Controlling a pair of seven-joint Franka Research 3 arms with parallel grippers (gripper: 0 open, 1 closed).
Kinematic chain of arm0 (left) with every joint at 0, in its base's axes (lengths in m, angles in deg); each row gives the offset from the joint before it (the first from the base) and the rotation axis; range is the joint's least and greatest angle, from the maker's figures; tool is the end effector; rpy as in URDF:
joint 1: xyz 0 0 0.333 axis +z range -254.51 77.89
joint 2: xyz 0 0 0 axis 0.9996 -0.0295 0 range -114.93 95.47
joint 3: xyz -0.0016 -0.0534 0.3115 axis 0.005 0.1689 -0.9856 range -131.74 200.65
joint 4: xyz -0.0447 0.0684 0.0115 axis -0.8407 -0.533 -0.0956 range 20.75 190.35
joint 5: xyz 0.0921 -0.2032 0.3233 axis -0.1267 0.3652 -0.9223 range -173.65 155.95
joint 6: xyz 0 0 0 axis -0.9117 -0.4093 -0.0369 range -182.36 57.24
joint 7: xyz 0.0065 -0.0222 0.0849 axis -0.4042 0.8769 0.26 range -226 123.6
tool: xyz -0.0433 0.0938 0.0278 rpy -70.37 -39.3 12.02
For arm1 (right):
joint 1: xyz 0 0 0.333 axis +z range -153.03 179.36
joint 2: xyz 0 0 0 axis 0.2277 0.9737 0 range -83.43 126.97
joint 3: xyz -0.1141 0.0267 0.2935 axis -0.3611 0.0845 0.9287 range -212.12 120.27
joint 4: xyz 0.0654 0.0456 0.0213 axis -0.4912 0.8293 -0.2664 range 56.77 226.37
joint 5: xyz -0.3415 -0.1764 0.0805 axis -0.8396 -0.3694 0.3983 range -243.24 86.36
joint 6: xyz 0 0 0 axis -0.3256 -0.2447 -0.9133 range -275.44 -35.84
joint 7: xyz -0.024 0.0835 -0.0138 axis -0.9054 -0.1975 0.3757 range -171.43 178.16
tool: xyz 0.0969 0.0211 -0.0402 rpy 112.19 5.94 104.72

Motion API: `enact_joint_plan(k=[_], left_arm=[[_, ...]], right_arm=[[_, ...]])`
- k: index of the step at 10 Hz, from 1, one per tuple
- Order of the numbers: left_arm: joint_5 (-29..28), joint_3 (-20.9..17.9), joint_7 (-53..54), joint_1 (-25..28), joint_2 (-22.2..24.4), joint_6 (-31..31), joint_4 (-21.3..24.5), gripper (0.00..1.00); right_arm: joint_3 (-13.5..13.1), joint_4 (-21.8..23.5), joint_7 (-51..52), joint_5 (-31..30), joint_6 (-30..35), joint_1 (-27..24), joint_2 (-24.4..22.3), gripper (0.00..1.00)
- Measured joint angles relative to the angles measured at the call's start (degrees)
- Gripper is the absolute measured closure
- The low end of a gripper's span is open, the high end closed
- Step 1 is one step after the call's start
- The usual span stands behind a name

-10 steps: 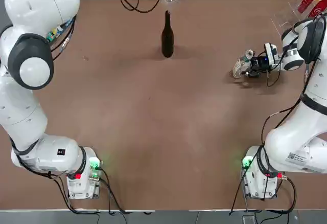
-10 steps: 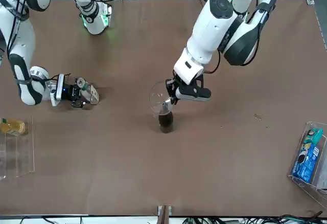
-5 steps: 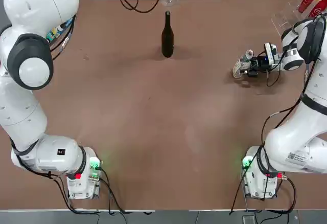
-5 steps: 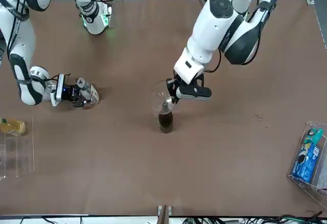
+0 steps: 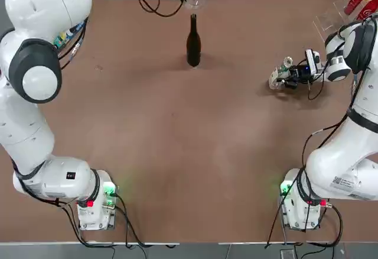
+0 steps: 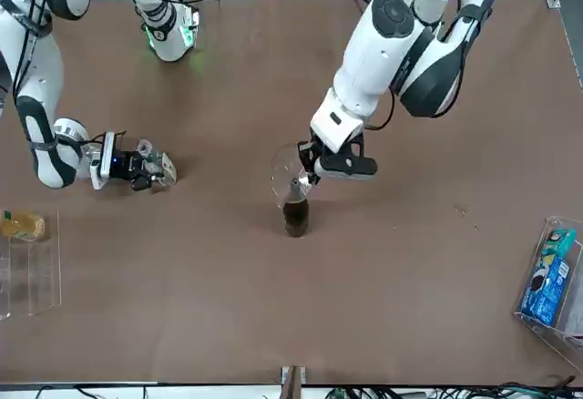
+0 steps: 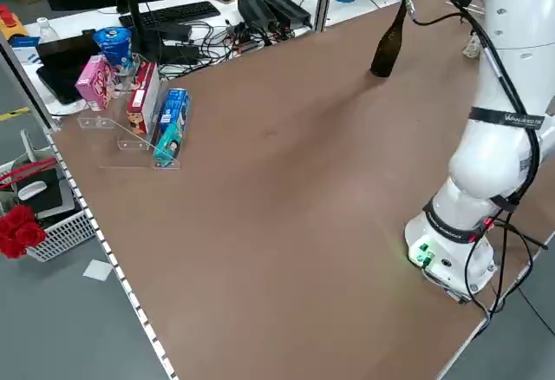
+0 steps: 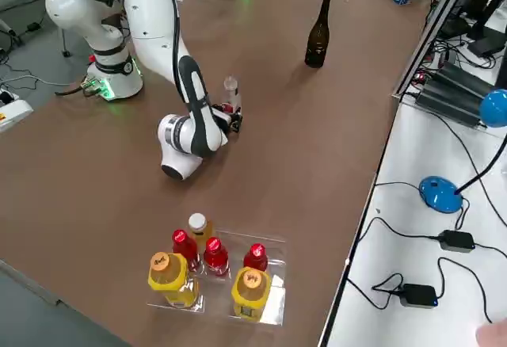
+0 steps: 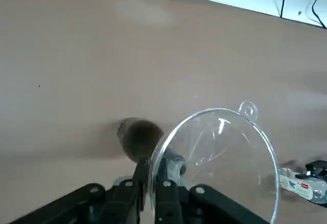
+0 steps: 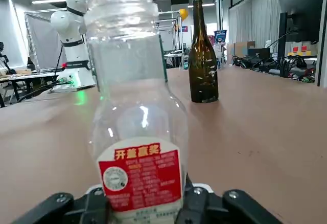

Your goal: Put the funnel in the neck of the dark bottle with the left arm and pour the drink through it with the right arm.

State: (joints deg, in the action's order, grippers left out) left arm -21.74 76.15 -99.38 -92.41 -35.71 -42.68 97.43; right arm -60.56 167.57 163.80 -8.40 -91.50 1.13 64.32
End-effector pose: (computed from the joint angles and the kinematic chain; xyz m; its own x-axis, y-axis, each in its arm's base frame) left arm 0.5574 -0.4281 0.5166 0.9766 0.0900 0.1953 0.0203 -0.9428 0.3329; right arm 0.4630 -0.1178 0.0895 0.0656 0.1296 0.9894 0.9977 -0.0244 -0.0630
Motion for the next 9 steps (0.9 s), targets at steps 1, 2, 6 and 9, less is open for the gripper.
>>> enact_joint_plan(k=[1, 2, 6, 9], left_arm=[[0.0, 0.0, 0.0, 0.0, -0.1, 0.0, 0.0, 0.89], [-0.1, 0.0, 0.0, 0.0, -0.1, 0.1, 0.0, 0.77], [-0.2, 0.0, 0.0, 0.4, -0.2, 0.1, -0.6, 0.18], [17.7, -1.5, -0.9, 1.9, 2.4, 2.4, -2.0, 0.00]], right_arm=[[0.0, 0.0, -0.3, 0.0, 0.0, 0.0, 0.0, 0.59], [0.0, 0.0, -0.9, 0.1, 0.0, 0.0, 0.0, 0.59], [-0.3, -0.7, -5.0, 0.4, 0.1, 0.7, -3.4, 0.60], [-0.8, -0.5, -11.8, -0.1, 0.0, 2.0, -10.3, 0.60]])
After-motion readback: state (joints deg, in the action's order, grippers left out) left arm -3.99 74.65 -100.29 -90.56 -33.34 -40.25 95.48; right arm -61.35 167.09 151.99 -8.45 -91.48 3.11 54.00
